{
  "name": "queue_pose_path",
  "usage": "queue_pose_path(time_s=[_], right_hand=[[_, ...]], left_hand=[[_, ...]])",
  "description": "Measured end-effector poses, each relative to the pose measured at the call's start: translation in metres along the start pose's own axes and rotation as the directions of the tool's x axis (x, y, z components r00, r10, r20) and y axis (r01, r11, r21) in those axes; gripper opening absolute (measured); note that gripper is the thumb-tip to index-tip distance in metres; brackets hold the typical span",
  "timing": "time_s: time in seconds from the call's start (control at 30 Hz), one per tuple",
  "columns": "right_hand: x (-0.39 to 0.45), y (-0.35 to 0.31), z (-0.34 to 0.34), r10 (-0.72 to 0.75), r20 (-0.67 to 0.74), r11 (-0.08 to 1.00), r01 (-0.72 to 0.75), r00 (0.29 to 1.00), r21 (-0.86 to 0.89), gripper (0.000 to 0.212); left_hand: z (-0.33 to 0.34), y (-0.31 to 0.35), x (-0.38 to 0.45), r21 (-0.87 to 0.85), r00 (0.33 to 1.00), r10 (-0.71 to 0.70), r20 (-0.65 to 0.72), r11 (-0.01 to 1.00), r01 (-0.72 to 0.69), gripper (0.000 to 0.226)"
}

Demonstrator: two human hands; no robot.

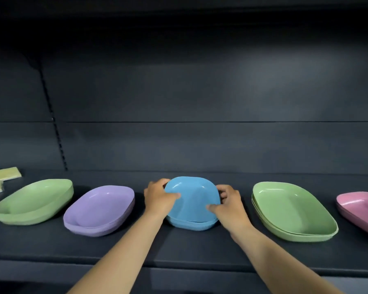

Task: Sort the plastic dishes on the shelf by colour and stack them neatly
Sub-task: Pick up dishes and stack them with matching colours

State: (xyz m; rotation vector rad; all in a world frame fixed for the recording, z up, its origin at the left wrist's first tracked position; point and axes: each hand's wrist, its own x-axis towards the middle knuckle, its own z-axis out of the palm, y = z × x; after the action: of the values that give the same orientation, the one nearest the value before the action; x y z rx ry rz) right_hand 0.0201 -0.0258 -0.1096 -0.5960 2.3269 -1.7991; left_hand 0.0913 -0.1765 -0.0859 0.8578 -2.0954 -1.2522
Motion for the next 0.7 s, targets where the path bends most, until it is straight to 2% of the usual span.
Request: queue_pose_path(time_s=[0.07,0.1,0.3,0.53,0.7], right_hand=[[0.0034,0.0042,-0.0012,0.015,0.047,0.999,-0.017,0.999,0.029,0.047],[0.0041,0.0042,-0.0019,0.021,0.065,0.998,-0.025,0.998,0.055,0.050],[0.0053,0.0018,-0.0055,0.023,0.126,0.994,-0.037,0.992,0.104,0.053],[0.0049,0.0016,-0.0076,0.031,0.142,0.994,-0.046,0.989,0.104,0.050],[0.0019,-0.0004,-0.0055,0.040,0.102,0.996,-0.048,0.994,0.073,0.049]], left_hand=[[0.0007,-0.0065,-0.0013,-0.164,0.992,-0.099,0.080,0.980,0.111,0.053],[-0.0004,-0.0071,-0.0019,-0.179,0.989,-0.105,0.102,0.976,0.122,0.055],[-0.0029,-0.0064,-0.0008,-0.143,0.980,-0.078,0.181,0.984,0.105,0.030],[-0.0015,-0.0109,0.0026,-0.139,0.980,-0.046,0.195,0.987,0.074,0.026],[-0.0007,-0.0102,0.0026,-0.146,0.983,-0.033,0.182,0.987,0.060,0.026]])
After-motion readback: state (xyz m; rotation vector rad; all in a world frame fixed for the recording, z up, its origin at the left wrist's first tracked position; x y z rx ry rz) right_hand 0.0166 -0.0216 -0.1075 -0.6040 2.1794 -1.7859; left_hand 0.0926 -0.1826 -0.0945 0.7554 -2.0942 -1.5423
